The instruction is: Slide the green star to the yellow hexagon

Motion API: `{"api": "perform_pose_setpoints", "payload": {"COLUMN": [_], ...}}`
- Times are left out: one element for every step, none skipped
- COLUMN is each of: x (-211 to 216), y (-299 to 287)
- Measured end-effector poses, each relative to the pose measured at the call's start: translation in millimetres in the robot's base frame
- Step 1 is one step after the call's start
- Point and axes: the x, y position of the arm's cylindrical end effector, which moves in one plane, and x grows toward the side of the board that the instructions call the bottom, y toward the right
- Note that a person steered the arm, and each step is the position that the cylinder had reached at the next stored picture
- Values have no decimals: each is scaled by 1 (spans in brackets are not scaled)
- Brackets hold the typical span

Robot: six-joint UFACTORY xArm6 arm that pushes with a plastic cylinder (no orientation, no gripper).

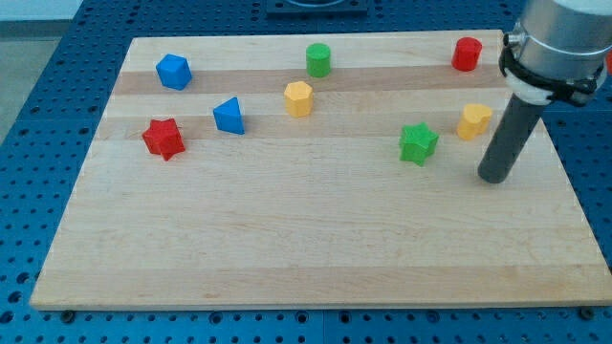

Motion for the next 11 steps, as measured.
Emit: {"api": "perform_pose_setpoints", "payload": {"x": [3, 2, -13, -41, -44, -51, -60, -61, -60, -60, -91], "y": [-16, -40, -50, -50, -50, -60, -96, -148, -160, -110, -88]}}
